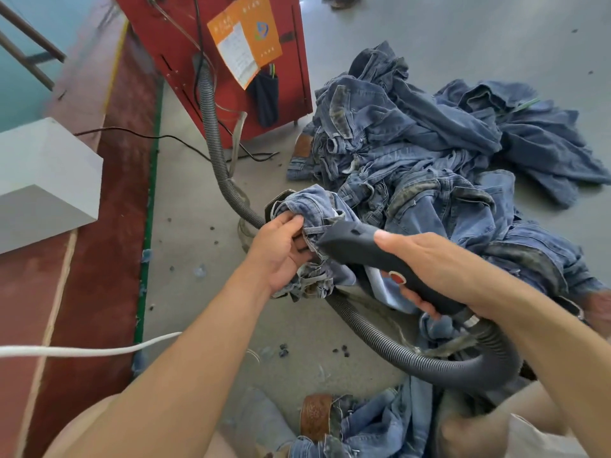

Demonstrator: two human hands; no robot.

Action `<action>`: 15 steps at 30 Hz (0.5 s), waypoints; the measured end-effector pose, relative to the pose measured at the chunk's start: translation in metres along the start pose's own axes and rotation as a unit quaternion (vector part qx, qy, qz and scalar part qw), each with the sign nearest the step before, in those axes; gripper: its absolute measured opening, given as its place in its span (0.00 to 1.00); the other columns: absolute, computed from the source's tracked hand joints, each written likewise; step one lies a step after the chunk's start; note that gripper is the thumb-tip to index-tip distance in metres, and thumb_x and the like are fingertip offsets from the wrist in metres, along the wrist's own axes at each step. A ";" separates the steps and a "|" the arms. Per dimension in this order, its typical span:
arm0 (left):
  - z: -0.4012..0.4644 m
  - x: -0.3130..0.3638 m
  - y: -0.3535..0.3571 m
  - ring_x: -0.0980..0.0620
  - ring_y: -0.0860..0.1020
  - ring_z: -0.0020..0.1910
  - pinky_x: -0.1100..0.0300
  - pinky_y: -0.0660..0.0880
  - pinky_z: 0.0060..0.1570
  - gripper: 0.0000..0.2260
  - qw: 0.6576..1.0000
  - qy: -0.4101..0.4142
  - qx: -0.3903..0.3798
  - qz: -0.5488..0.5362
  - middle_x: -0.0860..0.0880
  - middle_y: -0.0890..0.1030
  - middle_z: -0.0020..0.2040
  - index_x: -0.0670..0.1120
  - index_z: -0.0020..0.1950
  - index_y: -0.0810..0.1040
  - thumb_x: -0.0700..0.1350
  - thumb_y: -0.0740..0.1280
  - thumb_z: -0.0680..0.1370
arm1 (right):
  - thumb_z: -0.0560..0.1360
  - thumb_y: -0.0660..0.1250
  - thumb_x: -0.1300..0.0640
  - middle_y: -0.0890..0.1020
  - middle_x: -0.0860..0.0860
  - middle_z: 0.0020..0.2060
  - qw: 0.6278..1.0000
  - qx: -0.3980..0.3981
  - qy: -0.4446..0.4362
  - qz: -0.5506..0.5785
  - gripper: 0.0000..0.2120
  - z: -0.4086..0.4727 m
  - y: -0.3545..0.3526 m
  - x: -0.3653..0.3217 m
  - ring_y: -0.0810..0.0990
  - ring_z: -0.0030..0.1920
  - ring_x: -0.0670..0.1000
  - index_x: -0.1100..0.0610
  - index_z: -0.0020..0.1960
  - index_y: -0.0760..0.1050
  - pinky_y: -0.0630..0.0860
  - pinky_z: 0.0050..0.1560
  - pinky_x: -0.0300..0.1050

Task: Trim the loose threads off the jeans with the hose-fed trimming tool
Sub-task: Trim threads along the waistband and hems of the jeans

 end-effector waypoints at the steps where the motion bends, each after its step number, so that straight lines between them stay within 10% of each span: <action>1: 0.000 0.001 0.000 0.47 0.85 0.40 0.47 0.84 0.45 0.10 1.000 0.002 -0.002 -0.001 0.42 0.86 0.47 0.43 0.62 0.78 0.38 0.58 0.86 | 0.73 0.58 0.21 0.78 0.57 0.27 1.000 0.013 0.001 -0.019 0.38 0.000 -0.007 0.000 0.75 0.24 0.56 0.58 0.39 0.75 0.74 0.26 0.45; 15: -0.003 0.010 0.000 0.48 0.85 0.38 0.52 0.85 0.42 0.11 0.999 -0.019 -0.028 -0.012 0.40 0.85 0.47 0.40 0.61 0.76 0.35 0.55 0.86 | 0.78 0.54 0.25 0.80 0.52 0.25 0.974 0.078 -0.135 -0.166 0.33 -0.001 -0.013 -0.018 0.76 0.20 0.49 0.55 0.40 0.73 0.73 0.25 0.42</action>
Point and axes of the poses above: each hand's wrist, its own z-axis towards the middle knuckle, its own y-axis out of the palm, x = y × z, the point moved 6 cm from there along z, towards the middle knuckle
